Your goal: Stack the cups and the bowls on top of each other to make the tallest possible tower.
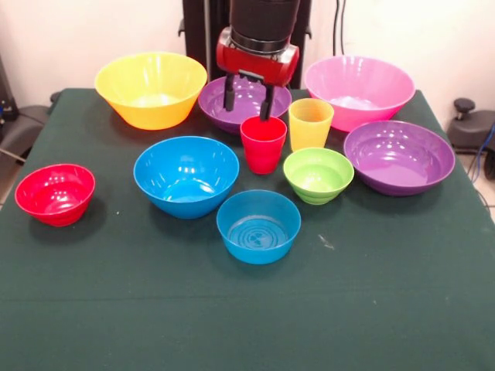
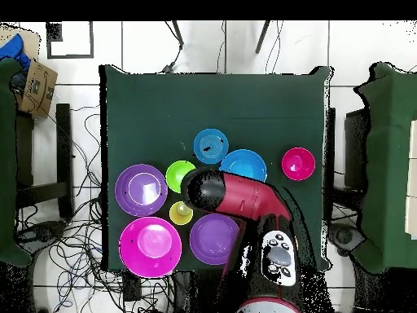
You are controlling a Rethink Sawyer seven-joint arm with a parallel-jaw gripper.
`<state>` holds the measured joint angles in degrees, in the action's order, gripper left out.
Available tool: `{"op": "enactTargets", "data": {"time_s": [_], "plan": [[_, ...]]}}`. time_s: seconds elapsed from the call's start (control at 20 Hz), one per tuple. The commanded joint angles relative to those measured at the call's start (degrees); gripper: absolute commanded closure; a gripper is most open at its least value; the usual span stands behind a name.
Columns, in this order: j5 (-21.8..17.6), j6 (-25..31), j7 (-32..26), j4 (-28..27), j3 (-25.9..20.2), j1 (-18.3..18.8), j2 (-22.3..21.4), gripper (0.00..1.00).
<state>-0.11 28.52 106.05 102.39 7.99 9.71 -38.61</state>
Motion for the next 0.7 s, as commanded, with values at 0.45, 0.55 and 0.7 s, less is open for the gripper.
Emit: {"op": "enactTargets", "data": {"time_s": [0.45,0.55,0.7], "plan": [[-7.62,-4.26,0.96,9.94,-2.70,2.61,-2.20,0.00],[-8.31,-5.03,2.13,9.41,-2.14,1.64,-1.81,0.00],[-8.72,-5.79,3.70,8.73,-1.77,0.40,-1.28,0.00]]}}
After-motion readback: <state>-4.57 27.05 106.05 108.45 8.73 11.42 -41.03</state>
